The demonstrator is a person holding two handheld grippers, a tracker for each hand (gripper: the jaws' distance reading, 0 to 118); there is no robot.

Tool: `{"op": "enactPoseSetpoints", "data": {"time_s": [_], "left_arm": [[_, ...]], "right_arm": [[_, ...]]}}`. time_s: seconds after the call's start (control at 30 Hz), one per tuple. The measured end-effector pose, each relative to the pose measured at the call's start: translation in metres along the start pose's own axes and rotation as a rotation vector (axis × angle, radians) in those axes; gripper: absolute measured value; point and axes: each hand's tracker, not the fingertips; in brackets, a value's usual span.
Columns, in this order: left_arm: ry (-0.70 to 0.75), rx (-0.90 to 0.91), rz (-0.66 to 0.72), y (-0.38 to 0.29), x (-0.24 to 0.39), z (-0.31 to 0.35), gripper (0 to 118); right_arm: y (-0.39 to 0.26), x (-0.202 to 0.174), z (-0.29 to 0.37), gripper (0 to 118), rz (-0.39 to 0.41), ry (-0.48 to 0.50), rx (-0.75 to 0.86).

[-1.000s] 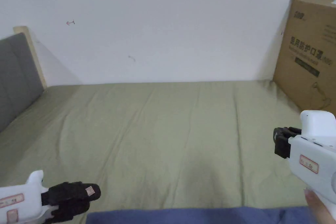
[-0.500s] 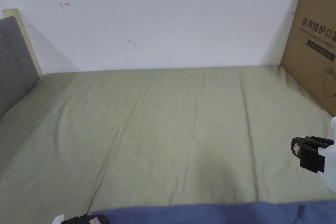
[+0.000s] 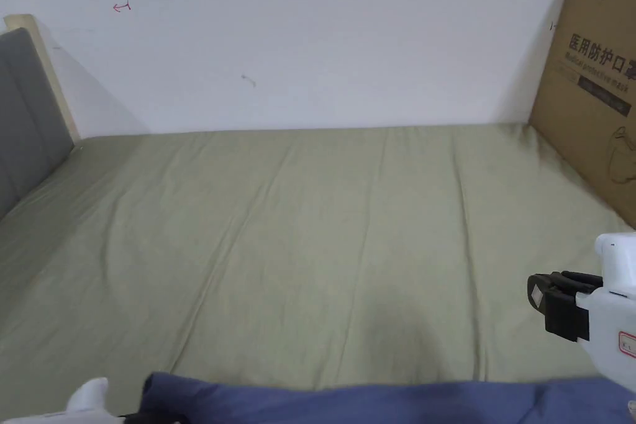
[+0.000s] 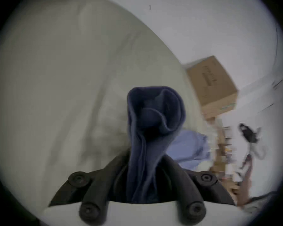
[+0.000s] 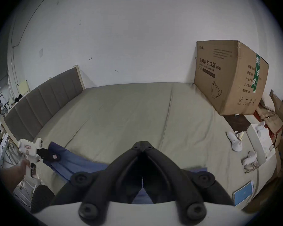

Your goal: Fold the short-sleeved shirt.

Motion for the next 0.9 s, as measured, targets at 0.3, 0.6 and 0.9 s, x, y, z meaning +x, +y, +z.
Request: {"op": "enactPoseSetpoints", "data": {"time_s": [0.3,0.6,0.9], "left_arm": [[0.452,0.072,-0.34,0.002,0.103,0.028,4],[0.006,-0.22,-0.208,-0.024,0.192,-0.127,36],[-0.111,-0.224,-0.138,-0.023,0.186,-0.115,111]], "right_arm": [[-0.001,0.001,0.014,0,-0.001,0.029,0.017],[-0.011,0.01,0.027,0,-0.028,0.022,0.005],[-0.023,0.02,0.025,0,-0.057,0.012,-0.018]]}}
